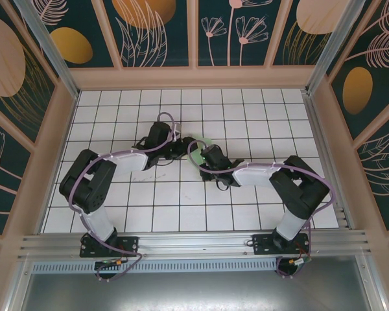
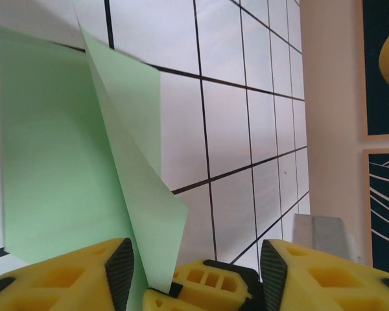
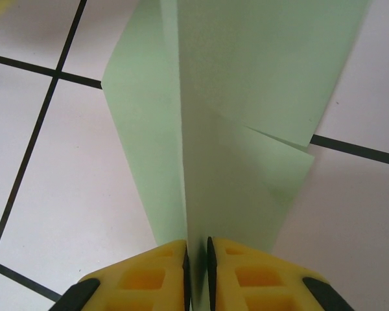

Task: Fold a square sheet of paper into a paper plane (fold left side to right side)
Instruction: Fourth fold the wing at the center of the table.

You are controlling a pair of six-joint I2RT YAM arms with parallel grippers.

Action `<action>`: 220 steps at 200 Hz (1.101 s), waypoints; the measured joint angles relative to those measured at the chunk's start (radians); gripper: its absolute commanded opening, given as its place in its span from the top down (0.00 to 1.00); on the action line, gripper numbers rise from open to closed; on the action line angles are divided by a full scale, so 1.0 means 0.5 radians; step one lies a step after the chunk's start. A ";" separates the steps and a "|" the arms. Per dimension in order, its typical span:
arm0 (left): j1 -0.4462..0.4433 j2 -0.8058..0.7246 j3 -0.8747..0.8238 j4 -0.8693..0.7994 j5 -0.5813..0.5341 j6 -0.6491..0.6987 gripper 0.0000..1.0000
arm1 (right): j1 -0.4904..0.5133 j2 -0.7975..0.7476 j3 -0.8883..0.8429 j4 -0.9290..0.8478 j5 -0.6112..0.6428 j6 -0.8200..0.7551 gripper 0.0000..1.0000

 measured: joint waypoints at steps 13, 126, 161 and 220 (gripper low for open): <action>0.036 -0.042 -0.019 -0.007 -0.005 0.009 0.37 | 0.000 0.004 0.000 -0.001 -0.014 0.000 0.84; 0.167 -0.125 -0.157 -0.043 0.063 0.102 0.62 | -0.111 0.004 -0.047 0.106 -0.390 0.000 0.90; 0.127 -0.005 -0.161 -0.040 0.100 0.101 0.63 | -0.172 0.004 -0.085 0.159 -0.552 0.008 0.91; 0.033 0.163 -0.095 -0.025 0.125 0.100 0.62 | -0.253 0.004 -0.163 0.262 -0.778 0.060 0.91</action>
